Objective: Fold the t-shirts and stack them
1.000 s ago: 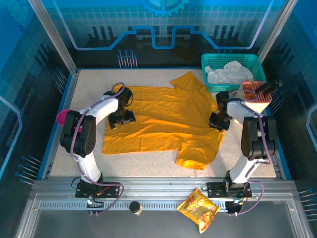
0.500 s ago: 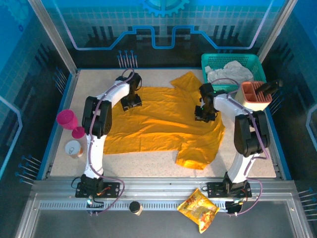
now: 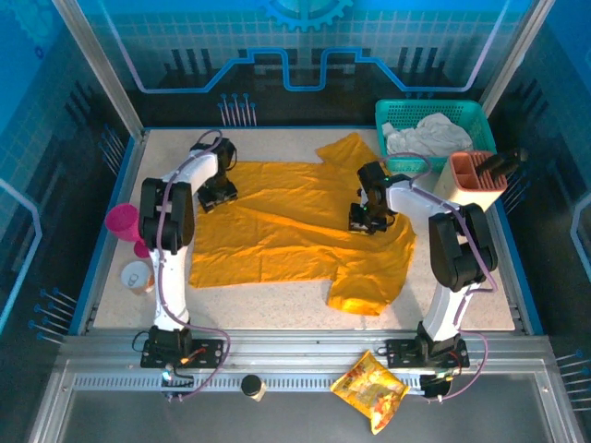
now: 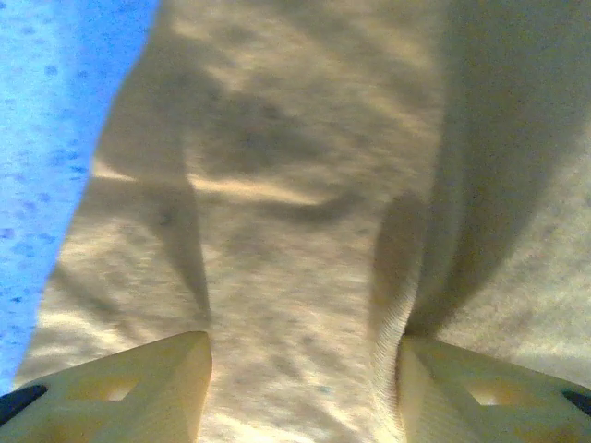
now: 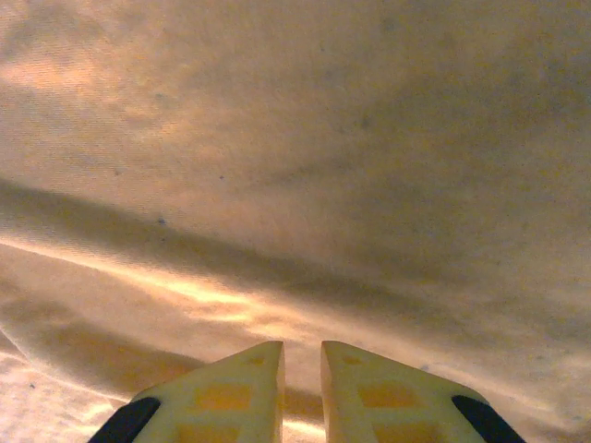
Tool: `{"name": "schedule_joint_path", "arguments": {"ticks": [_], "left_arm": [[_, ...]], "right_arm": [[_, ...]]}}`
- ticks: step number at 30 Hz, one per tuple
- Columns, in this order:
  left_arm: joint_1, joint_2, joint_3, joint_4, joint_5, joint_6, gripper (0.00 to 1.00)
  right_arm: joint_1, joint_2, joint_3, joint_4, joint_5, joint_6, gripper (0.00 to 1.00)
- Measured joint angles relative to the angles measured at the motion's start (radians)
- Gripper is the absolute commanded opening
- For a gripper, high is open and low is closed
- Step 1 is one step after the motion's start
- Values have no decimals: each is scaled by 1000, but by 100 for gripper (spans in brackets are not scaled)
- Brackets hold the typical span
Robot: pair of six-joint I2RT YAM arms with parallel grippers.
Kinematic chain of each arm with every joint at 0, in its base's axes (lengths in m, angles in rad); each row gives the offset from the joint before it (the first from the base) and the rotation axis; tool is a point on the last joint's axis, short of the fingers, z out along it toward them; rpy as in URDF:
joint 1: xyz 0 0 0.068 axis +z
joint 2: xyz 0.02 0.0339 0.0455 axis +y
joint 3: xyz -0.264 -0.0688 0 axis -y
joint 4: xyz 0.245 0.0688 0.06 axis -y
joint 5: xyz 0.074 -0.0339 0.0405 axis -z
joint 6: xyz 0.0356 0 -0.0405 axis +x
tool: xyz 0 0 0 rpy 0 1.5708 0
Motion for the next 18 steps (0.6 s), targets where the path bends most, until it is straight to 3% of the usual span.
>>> {"name": "schedule_joint_path", "arguments": {"ticks": [11, 18], "left_arm": [[27, 13, 25, -2, -12, 26, 57], [29, -1, 53, -6, 2, 80, 74]], "right_arm": [[2, -16, -1, -5, -10, 7, 26], [2, -74, -2, -15, -7, -3, 30]]}}
